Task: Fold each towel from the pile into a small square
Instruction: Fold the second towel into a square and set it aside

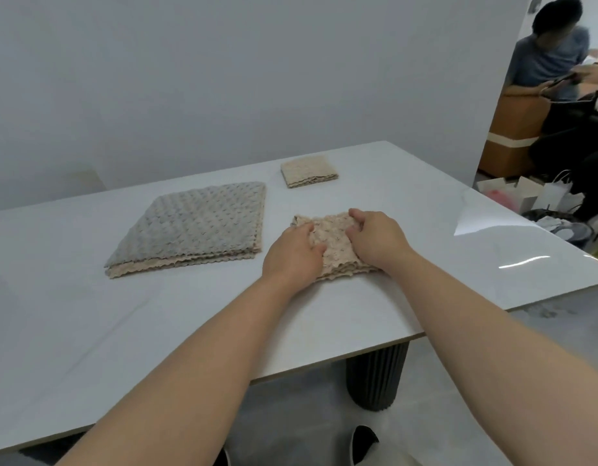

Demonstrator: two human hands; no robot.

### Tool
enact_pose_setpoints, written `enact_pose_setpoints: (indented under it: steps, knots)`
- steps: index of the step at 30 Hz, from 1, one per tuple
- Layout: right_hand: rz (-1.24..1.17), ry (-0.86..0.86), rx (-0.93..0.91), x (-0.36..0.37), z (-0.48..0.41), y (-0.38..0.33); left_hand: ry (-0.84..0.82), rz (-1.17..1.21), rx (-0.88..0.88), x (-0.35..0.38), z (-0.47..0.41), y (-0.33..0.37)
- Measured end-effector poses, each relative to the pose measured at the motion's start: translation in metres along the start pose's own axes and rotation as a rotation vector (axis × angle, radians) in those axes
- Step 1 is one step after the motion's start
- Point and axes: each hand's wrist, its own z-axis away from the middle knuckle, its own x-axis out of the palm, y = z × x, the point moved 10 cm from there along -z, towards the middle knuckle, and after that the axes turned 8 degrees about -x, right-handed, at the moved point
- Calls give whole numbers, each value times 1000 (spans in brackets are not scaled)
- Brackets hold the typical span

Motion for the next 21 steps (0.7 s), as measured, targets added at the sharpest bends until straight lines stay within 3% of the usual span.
enact_pose_setpoints:
  steps: [6, 12, 21]
  knots:
    - [118, -50, -72, 1, -59, 7, 20, -102, -95, 9, -49, 17]
    - [142, -75, -94, 9, -86, 21, 83, -233, -70, 17, -67, 20]
    - [256, 20, -76, 0, -84, 19, 67, -334, -102, 12, -75, 0]
